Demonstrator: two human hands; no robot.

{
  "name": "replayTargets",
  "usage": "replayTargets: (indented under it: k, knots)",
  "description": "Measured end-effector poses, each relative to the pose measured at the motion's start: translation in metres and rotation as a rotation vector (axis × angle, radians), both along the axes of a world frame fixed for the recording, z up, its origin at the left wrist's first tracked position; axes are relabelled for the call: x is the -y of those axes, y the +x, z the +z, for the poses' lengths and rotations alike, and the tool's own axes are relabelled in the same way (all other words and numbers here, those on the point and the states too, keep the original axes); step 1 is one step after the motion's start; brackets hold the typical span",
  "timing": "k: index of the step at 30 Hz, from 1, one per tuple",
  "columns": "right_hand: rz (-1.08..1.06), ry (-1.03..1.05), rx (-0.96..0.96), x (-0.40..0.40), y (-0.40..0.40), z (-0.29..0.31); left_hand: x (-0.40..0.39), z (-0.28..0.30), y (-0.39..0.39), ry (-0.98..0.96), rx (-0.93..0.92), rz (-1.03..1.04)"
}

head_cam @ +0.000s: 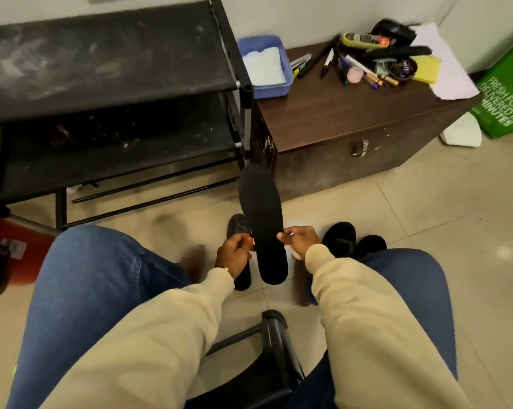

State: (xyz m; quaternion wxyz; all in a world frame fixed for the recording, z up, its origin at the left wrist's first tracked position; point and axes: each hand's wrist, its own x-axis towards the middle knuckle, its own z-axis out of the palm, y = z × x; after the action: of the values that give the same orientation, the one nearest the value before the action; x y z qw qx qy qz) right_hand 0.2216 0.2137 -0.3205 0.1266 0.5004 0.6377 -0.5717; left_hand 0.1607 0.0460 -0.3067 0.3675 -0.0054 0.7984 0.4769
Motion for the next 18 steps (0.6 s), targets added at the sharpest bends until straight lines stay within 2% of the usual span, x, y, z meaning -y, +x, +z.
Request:
replayTargets:
  k: [2, 4, 7, 10, 16, 18]
  knots:
    - [0.099, 0.025, 0.148, 0.009, -0.002, 0.005, -0.001, -0.019, -0.003, -0.053, 0.092, 0.0]
    - [0.167, 0.001, 0.206, 0.013, -0.008, -0.003, -0.006, -0.038, -0.005, -0.074, 0.182, 0.003]
    - [0.013, -0.093, 0.203, 0.019, -0.015, -0.022, -0.01, -0.072, -0.003, -0.077, 0.272, 0.04]
    - [-0.09, -0.1, 0.23, 0.021, -0.01, -0.109, -0.011, -0.117, -0.002, -0.096, 0.33, 0.026]
    - [-0.212, -0.071, 0.237, 0.014, -0.018, -0.189, -0.021, -0.183, -0.009, -0.075, 0.469, -0.017]
    - [-0.223, -0.045, 0.266, 0.01, -0.024, -0.212, -0.027, -0.201, -0.009, -0.086, 0.496, -0.113]
